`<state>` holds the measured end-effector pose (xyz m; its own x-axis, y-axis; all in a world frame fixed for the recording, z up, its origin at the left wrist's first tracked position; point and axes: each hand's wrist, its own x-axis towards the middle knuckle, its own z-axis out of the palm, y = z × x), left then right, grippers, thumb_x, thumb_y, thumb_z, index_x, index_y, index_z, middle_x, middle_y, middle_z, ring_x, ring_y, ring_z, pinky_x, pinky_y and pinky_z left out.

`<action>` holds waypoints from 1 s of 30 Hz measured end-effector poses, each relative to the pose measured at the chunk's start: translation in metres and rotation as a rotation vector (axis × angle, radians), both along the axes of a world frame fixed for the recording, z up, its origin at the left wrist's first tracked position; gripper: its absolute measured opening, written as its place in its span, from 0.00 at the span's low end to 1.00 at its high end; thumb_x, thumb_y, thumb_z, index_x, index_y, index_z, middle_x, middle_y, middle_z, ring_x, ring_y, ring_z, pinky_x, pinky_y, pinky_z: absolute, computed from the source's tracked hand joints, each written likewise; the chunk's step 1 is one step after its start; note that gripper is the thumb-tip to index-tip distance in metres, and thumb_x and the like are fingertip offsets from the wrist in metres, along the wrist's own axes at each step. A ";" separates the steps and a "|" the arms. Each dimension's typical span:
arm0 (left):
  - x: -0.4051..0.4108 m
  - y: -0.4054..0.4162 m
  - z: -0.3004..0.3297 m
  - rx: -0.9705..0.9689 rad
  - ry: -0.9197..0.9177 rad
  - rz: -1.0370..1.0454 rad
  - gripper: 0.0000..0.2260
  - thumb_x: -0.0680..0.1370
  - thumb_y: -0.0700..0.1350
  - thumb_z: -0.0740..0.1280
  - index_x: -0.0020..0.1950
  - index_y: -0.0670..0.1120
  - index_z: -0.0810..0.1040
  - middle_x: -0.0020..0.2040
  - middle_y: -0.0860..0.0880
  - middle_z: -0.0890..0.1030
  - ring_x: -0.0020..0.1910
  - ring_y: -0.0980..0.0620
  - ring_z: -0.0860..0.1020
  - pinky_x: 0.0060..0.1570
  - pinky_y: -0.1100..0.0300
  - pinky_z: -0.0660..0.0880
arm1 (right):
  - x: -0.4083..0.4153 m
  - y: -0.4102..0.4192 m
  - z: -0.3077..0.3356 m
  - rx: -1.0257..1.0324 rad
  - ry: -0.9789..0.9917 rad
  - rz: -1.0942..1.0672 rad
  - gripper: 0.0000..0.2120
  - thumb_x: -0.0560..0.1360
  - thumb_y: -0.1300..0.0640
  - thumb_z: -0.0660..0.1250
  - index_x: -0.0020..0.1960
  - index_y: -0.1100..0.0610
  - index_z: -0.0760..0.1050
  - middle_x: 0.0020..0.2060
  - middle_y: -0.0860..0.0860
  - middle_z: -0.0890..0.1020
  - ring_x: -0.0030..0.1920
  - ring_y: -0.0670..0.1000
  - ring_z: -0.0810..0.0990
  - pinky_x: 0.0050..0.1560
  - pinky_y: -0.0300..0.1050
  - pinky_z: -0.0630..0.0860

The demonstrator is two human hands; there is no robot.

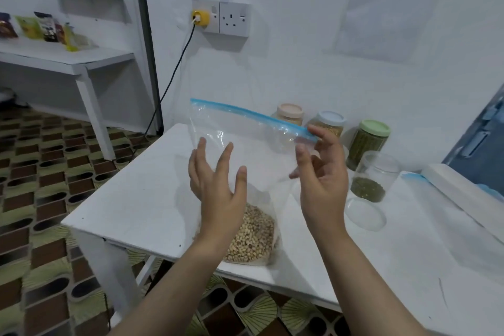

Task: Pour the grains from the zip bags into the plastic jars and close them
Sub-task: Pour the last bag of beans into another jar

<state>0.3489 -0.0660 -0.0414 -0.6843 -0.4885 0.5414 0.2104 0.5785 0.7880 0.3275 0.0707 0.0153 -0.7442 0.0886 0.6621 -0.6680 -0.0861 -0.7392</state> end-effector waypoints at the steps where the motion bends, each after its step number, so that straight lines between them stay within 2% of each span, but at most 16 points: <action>1: 0.000 0.002 0.003 -0.020 0.034 -0.035 0.19 0.82 0.51 0.63 0.73 0.57 0.69 0.80 0.57 0.50 0.78 0.55 0.43 0.72 0.36 0.60 | 0.002 0.000 0.001 0.002 0.010 0.009 0.14 0.81 0.62 0.64 0.62 0.47 0.72 0.52 0.43 0.81 0.47 0.46 0.82 0.36 0.40 0.78; 3: -0.001 0.006 0.012 -0.061 0.098 -0.098 0.19 0.82 0.51 0.62 0.73 0.57 0.70 0.79 0.56 0.54 0.78 0.54 0.47 0.72 0.38 0.62 | 0.004 0.000 0.003 0.012 0.025 0.029 0.13 0.82 0.62 0.62 0.62 0.48 0.71 0.51 0.48 0.83 0.52 0.49 0.83 0.35 0.41 0.77; 6: -0.004 0.012 0.031 -0.143 0.184 -0.171 0.17 0.82 0.50 0.61 0.71 0.53 0.72 0.76 0.55 0.62 0.77 0.52 0.53 0.74 0.43 0.58 | 0.003 0.002 0.005 0.036 0.027 0.048 0.10 0.82 0.62 0.61 0.60 0.50 0.72 0.49 0.49 0.84 0.49 0.50 0.83 0.36 0.42 0.77; 9: -0.008 0.016 0.045 -0.210 0.254 -0.203 0.15 0.82 0.47 0.62 0.68 0.50 0.76 0.72 0.53 0.70 0.75 0.48 0.61 0.73 0.45 0.59 | -0.004 0.005 0.006 0.059 0.026 0.051 0.10 0.81 0.63 0.63 0.59 0.51 0.74 0.49 0.49 0.85 0.51 0.52 0.83 0.49 0.46 0.78; 11: -0.010 0.015 0.053 -0.213 0.291 -0.222 0.13 0.81 0.46 0.64 0.65 0.50 0.78 0.69 0.54 0.74 0.74 0.49 0.63 0.72 0.47 0.59 | -0.008 0.008 0.009 0.061 0.011 0.055 0.10 0.80 0.62 0.65 0.59 0.52 0.76 0.50 0.51 0.85 0.54 0.54 0.83 0.58 0.52 0.77; 12: -0.011 0.015 0.057 -0.219 0.309 -0.232 0.11 0.81 0.45 0.64 0.63 0.51 0.79 0.67 0.55 0.75 0.73 0.50 0.64 0.72 0.49 0.58 | -0.010 0.010 0.010 0.056 0.006 0.067 0.10 0.80 0.63 0.66 0.59 0.53 0.77 0.50 0.51 0.84 0.54 0.54 0.83 0.59 0.52 0.77; 14: -0.015 0.015 0.065 -0.245 0.340 -0.251 0.10 0.81 0.45 0.65 0.59 0.53 0.81 0.63 0.57 0.78 0.72 0.53 0.67 0.69 0.49 0.59 | -0.013 0.010 0.014 0.046 0.012 0.089 0.11 0.79 0.64 0.67 0.59 0.53 0.78 0.51 0.50 0.83 0.54 0.53 0.82 0.57 0.49 0.77; 16: -0.018 0.014 0.071 -0.270 0.360 -0.254 0.09 0.80 0.45 0.66 0.57 0.54 0.82 0.60 0.58 0.79 0.69 0.56 0.70 0.66 0.45 0.61 | -0.014 0.009 0.017 0.012 0.018 0.098 0.13 0.78 0.67 0.67 0.58 0.52 0.77 0.49 0.51 0.83 0.50 0.53 0.82 0.54 0.45 0.78; 20: -0.025 0.014 0.081 -0.287 0.360 -0.285 0.08 0.79 0.47 0.67 0.55 0.55 0.82 0.55 0.57 0.79 0.64 0.59 0.72 0.62 0.44 0.62 | -0.014 0.009 0.022 -0.040 0.027 0.119 0.11 0.76 0.71 0.67 0.54 0.58 0.76 0.44 0.52 0.83 0.43 0.51 0.83 0.49 0.42 0.79; 24: -0.029 0.014 0.089 -0.290 0.352 -0.342 0.05 0.79 0.48 0.68 0.53 0.54 0.81 0.53 0.58 0.81 0.61 0.60 0.74 0.61 0.47 0.61 | -0.016 0.012 0.028 -0.029 0.028 0.131 0.11 0.76 0.72 0.67 0.52 0.59 0.76 0.44 0.46 0.84 0.46 0.47 0.83 0.50 0.38 0.79; 30: -0.034 0.012 0.095 -0.238 0.329 -0.406 0.02 0.77 0.48 0.69 0.49 0.53 0.78 0.49 0.60 0.81 0.57 0.61 0.75 0.63 0.49 0.60 | -0.019 0.009 0.028 -0.032 0.027 0.128 0.10 0.76 0.71 0.66 0.53 0.59 0.77 0.42 0.45 0.84 0.45 0.44 0.82 0.50 0.38 0.79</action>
<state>0.3148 -0.0539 0.0532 -0.5683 -0.0603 0.8206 0.6647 0.5541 0.5011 0.3082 0.0798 0.0430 -0.7325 0.0152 0.6805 -0.6697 -0.1955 -0.7165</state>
